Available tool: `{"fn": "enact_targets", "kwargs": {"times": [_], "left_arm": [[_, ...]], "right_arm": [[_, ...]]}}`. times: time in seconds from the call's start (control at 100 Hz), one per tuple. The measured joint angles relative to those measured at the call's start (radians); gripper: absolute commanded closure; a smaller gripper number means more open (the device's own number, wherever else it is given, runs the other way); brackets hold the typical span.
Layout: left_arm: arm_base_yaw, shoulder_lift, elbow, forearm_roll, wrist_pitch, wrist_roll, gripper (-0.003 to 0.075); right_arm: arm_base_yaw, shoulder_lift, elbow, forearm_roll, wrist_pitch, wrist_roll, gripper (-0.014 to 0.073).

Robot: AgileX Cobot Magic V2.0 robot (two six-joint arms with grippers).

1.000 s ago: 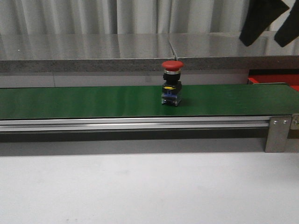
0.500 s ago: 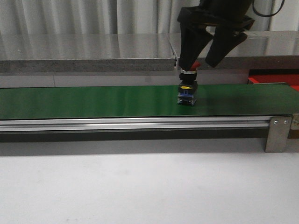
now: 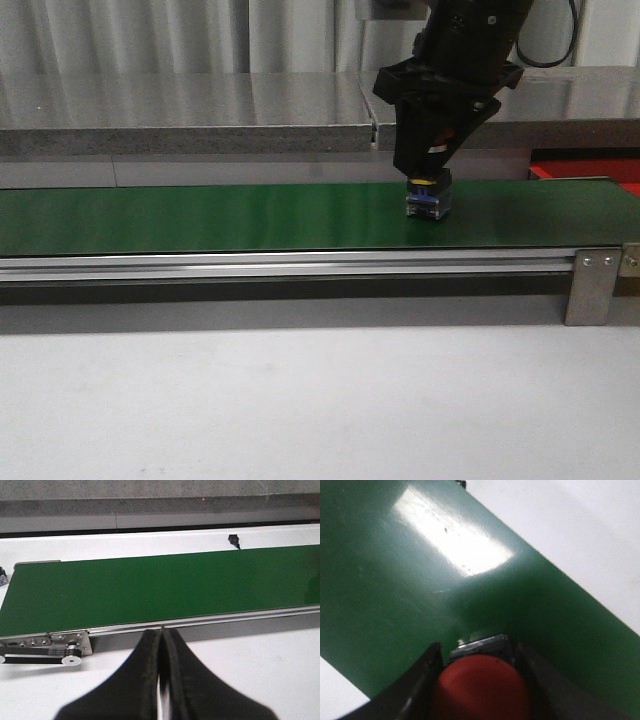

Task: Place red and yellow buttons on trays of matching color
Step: 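Lower the right gripper onto the red button on the belt, grasp, then carry the red button into the red tray and open the right gripper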

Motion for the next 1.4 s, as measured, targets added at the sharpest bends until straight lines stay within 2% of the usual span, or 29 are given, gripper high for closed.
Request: {"fn": "enact_targets", "kwargs": {"times": [0.24, 0.64, 0.92, 1.08, 1.4], "left_arm": [[0.000, 0.000, 0.000, 0.000, 0.000, 0.000, 0.0739], [0.000, 0.000, 0.000, 0.000, 0.000, 0.000, 0.0739], [0.000, 0.000, 0.000, 0.000, 0.000, 0.000, 0.0739], [0.000, 0.000, 0.000, 0.000, 0.000, 0.000, 0.0739], [0.000, 0.000, 0.000, 0.000, 0.000, 0.000, 0.0739]], "right_arm": [[-0.065, -0.058, 0.000, -0.002, -0.021, 0.012, 0.0376], [-0.345, -0.081, 0.000, -0.002, -0.068, 0.068, 0.0377], [-0.488, -0.055, 0.000, -0.002, -0.140, 0.110, 0.0377], [-0.523, 0.007, 0.000, -0.002, -0.202, 0.123, 0.0377], [-0.526, 0.118, 0.000, 0.039, -0.355, 0.126, 0.0377]]}}
